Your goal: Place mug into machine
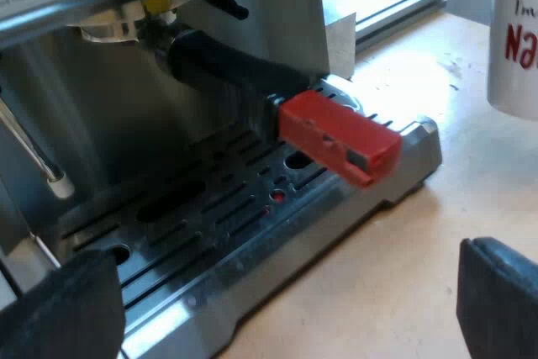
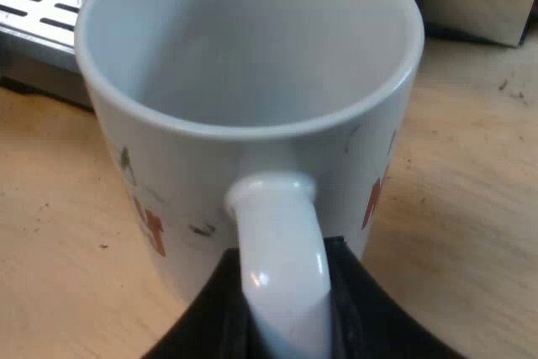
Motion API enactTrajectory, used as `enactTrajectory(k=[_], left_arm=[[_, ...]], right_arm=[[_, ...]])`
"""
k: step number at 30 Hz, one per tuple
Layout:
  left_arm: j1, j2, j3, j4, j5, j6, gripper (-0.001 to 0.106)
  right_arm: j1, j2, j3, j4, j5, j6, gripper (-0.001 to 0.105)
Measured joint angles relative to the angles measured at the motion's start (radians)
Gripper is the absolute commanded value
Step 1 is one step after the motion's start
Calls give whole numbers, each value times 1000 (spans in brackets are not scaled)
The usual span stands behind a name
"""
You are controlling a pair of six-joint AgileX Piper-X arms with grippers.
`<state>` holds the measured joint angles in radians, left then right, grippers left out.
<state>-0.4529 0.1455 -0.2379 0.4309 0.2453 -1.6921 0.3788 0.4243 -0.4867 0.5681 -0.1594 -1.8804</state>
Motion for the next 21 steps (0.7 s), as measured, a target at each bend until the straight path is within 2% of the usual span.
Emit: enactTrajectory(k=[4,6,7,9,12,16,21], left_arm=[[0,0,61,-71,-6,0,81],[0,2,92,-92,-37,0,81],[0,1,98,-98,-47,0,81],[0,1,110,-128,-95,0,81],[0,1,110,-140,-106,0,81],[0,1,110,-146,-105,0,81],[0,1,110,-147,-105,0,81]], right_arm=[[158,2,0,3,128,55,0],[253,8,0,-14,208,91,0],[276,13,0,-20,221,94,0],[351,47,-1,-64,312,104,0],[456,129,-1,-168,439,118,0],[523,251,-1,-295,518,147,0],[533,445,-1,-490,532,176,0]])
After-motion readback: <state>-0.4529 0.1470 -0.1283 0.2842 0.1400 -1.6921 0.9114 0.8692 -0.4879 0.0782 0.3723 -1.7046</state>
